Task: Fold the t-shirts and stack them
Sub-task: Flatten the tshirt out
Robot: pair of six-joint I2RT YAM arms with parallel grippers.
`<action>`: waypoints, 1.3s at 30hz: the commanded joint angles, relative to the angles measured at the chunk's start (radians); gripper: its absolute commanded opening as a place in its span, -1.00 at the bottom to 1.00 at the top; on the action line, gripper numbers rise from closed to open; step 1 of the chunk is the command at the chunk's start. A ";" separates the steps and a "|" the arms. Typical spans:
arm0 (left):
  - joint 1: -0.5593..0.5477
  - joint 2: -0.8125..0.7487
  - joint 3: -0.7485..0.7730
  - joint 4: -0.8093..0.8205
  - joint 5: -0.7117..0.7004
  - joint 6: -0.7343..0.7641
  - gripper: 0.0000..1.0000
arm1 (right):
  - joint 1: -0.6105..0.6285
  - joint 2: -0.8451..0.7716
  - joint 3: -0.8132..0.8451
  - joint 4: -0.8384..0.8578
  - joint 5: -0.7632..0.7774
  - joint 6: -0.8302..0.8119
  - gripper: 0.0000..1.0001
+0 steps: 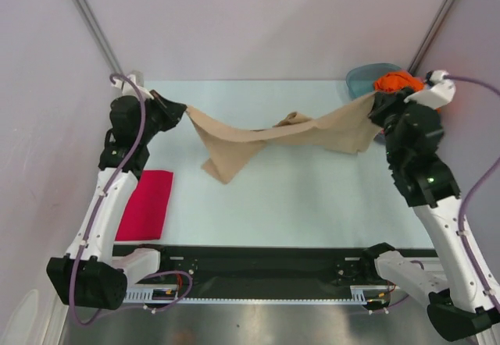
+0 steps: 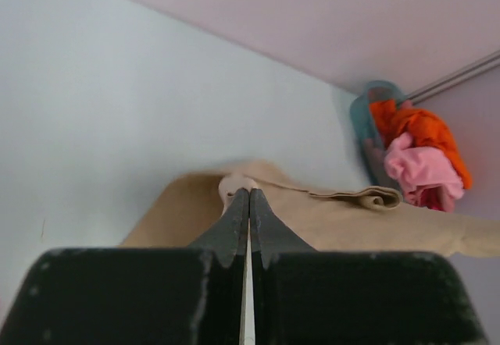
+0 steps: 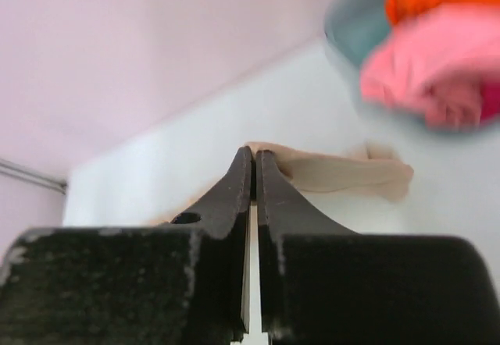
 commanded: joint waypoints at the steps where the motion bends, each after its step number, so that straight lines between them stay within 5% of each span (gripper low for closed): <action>1: 0.007 -0.041 0.128 -0.043 0.051 0.049 -0.99 | -0.040 0.009 0.216 0.072 -0.097 -0.254 -1.00; 9: 0.007 -0.074 0.448 -0.157 0.001 0.104 -0.99 | -0.047 0.029 0.533 0.093 -0.144 -0.405 -1.00; 17: 0.007 -0.081 0.727 -0.215 -0.058 0.152 -0.99 | -0.049 0.043 0.584 0.087 -0.170 -0.431 -1.00; 39: 0.007 -0.297 0.982 -0.151 -0.193 0.171 -0.99 | -0.003 -0.104 0.862 0.147 -0.373 -0.330 -1.00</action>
